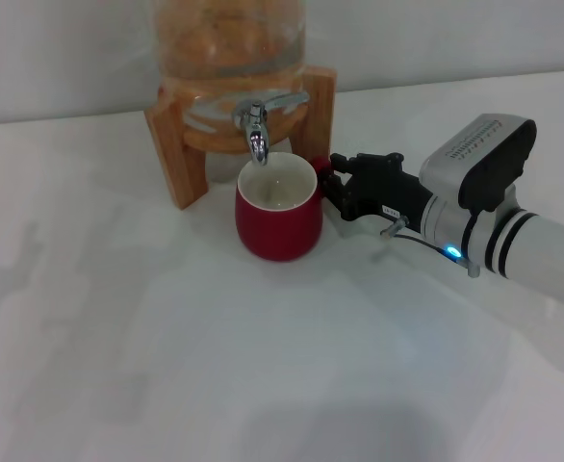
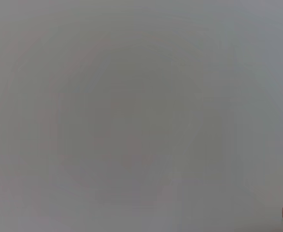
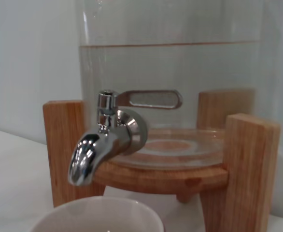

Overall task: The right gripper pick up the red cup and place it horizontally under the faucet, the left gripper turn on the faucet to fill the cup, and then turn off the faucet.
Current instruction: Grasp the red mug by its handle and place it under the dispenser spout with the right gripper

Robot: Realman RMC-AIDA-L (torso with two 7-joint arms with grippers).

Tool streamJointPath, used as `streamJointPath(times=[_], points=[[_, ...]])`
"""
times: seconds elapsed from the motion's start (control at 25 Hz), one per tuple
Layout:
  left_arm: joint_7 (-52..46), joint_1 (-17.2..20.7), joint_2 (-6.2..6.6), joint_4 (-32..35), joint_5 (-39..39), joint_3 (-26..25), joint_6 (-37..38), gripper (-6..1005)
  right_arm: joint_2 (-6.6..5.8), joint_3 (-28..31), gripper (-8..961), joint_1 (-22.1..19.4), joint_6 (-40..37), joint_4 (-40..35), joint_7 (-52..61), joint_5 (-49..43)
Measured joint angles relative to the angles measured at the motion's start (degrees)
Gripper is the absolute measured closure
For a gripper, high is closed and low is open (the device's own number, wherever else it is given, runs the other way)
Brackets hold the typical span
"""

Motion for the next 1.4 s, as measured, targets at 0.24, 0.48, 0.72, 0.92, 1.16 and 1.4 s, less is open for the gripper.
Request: streamJointPath(times=[0.24, 0.48, 0.72, 0.92, 1.16, 1.4], points=[[0.0, 0.0, 0.00, 0.0, 0.0, 0.0, 0.0, 134, -0.12, 0.2, 713, -0.7, -0.1, 0.0, -0.1, 0.0], [0.0, -0.1, 0.00, -0.1, 0.1, 0.0, 0.0, 134, -0.21, 0.3, 713, -0.8, -0.4, 0.2, 0.0, 0.0], [0.0, -0.1, 0.00, -0.1, 0.0, 0.0, 0.0, 134, -0.32, 0.1, 713, -1.7, -1.0, 0.0, -0.1, 0.0], [0.0, -0.4, 0.00, -0.7, -0.2, 0.0, 0.0, 134, -0.31, -0.1, 713, -2.4, -2.0, 0.0, 0.0, 0.0], [0.0, -0.5, 0.00, -0.8, -0.3, 0.0, 0.0, 134, -0.36, -0.2, 713, -3.6, -2.6, -0.1, 0.0, 0.0], [0.0, -0.5, 0.00, -0.9, -0.3, 0.0, 0.0, 134, -0.45, -0.2, 713, -4.7, -3.5, 0.2, 0.0, 0.0]])
